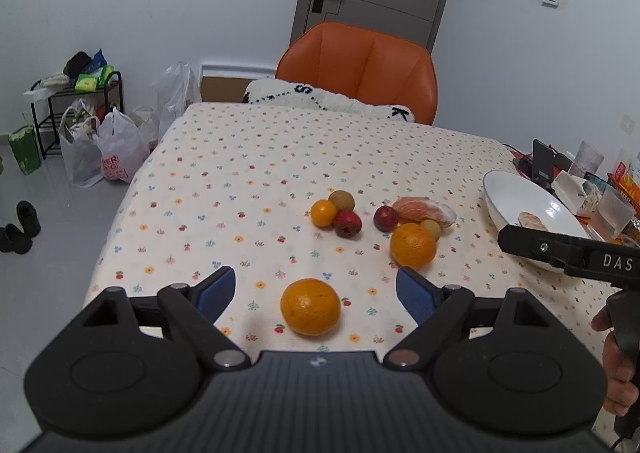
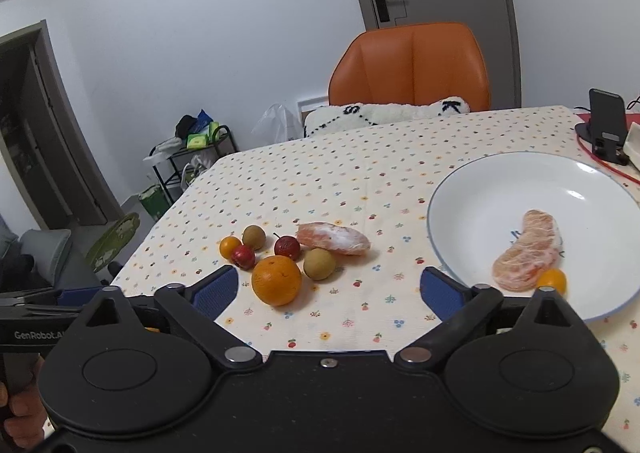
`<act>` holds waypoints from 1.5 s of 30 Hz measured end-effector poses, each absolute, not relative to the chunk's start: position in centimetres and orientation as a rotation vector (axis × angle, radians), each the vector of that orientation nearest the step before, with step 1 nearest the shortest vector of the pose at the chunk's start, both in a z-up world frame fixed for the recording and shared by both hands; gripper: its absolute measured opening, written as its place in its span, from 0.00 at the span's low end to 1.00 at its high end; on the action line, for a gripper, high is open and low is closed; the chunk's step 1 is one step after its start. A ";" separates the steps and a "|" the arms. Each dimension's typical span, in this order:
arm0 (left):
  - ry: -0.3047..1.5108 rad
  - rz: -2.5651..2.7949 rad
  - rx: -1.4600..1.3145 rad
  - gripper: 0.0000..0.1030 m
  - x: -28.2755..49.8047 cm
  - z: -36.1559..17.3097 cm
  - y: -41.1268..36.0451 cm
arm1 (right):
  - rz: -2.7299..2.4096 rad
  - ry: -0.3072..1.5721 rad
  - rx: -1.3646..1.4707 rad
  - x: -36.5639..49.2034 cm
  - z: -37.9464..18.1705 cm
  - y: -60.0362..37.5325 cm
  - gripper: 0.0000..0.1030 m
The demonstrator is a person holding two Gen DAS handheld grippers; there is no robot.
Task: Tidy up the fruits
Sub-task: 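Close the left gripper on the large orange and lift it, then close the right gripper on the round greenish-brown fruit and lift it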
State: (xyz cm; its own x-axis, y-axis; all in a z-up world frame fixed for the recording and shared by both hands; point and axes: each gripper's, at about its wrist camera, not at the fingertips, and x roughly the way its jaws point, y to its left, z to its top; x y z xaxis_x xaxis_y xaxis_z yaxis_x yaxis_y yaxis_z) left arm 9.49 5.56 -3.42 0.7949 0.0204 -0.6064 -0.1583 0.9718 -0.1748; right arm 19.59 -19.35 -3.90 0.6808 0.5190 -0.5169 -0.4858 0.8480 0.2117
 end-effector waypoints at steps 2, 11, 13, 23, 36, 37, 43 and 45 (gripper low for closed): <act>0.647 0.092 -0.232 0.80 9.7 -3.9 5.8 | 0.564 0.607 0.059 19.9 -4.1 -19.1 0.85; 0.725 0.032 -0.257 0.36 11.7 -6.7 6.6 | 0.561 0.648 0.088 21.9 -5.3 -18.2 0.63; 0.709 0.029 -0.262 0.36 11.7 -6.9 6.7 | 0.559 0.661 0.099 22.5 -5.6 -18.1 0.57; 0.699 0.030 -0.281 0.36 13.6 -6.8 7.3 | 0.568 0.691 0.134 24.7 -6.5 -17.4 0.48; 0.690 0.046 -0.291 0.36 14.6 -6.9 7.8 | 0.596 0.732 0.178 26.2 -7.7 -16.9 0.28; 0.689 0.046 -0.290 0.36 14.6 -6.9 7.8 | 0.610 0.735 0.186 26.3 -7.8 -17.0 0.26; 0.681 0.044 -0.289 0.36 14.5 -6.5 7.5 | 0.640 0.736 0.181 25.7 -7.5 -17.1 0.21; 0.675 0.039 -0.286 0.36 14.5 -6.2 7.3 | 0.642 0.727 0.183 25.3 -7.1 -17.4 0.21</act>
State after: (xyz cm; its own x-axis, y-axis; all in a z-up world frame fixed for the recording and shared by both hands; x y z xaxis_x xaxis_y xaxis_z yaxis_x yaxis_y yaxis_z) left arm 14.52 7.27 -6.15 0.7813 -0.0564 -0.6216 -0.1284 0.9601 -0.2485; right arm 25.33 -17.43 -7.11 0.5665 0.6038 -0.5608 -0.4811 0.7949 0.3698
